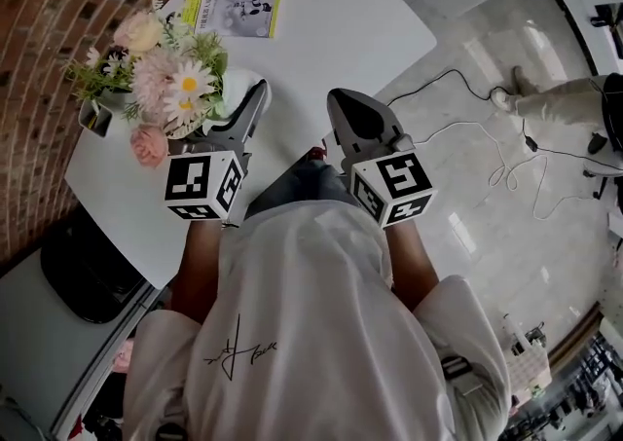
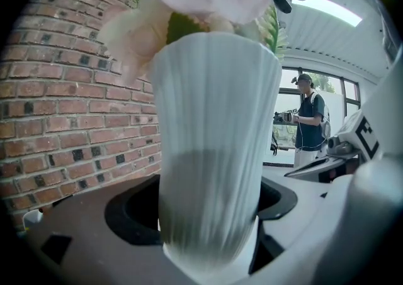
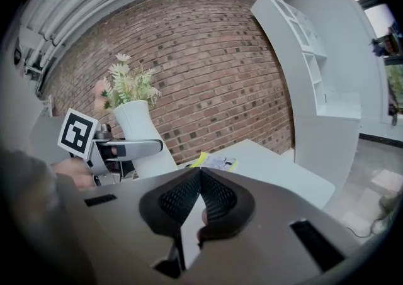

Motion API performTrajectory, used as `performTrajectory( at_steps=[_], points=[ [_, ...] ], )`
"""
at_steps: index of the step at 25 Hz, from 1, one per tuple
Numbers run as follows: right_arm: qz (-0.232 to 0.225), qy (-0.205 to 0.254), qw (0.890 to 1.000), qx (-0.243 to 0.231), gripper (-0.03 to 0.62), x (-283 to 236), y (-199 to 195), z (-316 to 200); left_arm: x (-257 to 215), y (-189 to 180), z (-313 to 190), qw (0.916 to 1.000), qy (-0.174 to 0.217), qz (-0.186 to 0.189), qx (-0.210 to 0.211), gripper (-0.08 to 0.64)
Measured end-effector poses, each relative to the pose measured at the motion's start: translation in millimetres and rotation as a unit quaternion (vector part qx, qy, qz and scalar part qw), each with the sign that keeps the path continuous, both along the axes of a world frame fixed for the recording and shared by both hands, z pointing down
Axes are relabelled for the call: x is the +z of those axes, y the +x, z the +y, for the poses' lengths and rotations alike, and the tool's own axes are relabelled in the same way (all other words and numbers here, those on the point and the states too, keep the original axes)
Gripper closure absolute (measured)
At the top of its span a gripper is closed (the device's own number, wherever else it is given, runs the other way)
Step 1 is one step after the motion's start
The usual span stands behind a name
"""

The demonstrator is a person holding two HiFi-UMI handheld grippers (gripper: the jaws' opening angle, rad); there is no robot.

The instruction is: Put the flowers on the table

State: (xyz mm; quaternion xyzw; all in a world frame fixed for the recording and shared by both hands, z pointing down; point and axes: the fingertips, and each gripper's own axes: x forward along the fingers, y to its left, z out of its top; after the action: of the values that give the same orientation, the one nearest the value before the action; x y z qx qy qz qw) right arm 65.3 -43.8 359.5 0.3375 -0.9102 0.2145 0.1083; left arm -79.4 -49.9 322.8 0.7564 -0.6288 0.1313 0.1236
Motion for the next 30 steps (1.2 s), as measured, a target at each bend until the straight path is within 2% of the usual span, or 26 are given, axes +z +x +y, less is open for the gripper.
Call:
performTrajectory(
  at_steps=[15, 30],
  points=[
    [-0.005, 0.000, 1.000, -0.014, 0.568, -3, -20, -26, -19, -18, -58, 0.9996, 0.027, -0.004, -0.012, 0.138],
    [0.017, 0.019, 1.000, 0.013, 0.568, -5, -40, -103, 1, -46, -130, 0.9998, 0.020, 0.006, -0.004, 0.138]
  ],
)
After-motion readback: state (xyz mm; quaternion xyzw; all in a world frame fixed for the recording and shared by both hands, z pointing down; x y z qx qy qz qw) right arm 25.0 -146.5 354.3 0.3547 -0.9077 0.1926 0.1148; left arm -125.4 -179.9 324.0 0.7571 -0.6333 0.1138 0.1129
